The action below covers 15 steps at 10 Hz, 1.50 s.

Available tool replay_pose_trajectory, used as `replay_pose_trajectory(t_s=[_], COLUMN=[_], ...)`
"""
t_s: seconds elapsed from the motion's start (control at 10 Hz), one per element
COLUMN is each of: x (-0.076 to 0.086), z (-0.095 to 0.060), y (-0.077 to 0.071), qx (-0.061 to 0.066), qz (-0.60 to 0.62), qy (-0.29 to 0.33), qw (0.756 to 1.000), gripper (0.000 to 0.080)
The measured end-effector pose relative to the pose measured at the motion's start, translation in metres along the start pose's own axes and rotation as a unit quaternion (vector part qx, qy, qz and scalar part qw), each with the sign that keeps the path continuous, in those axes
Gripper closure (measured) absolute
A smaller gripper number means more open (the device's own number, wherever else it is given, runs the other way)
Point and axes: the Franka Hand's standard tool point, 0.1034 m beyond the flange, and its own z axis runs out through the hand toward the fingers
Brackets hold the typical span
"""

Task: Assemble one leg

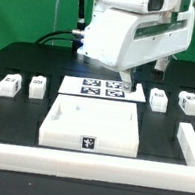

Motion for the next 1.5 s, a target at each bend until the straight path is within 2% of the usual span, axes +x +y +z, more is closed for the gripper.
replay_pose_trajectory(t_s=[1.2,1.3,1.5], x=[0.0,-0.007,-0.027], z=[0.001,0.004,0.009], y=[0.0,-0.004,-0.009], qx=[-0.001,-0.004,0.002], qz=[-0.002,-0.017,-0.065], qy=[0.001,0.004,-0.003], qw=[1.0,1.0,0.998], gripper=[0.015,0.015,0.015])
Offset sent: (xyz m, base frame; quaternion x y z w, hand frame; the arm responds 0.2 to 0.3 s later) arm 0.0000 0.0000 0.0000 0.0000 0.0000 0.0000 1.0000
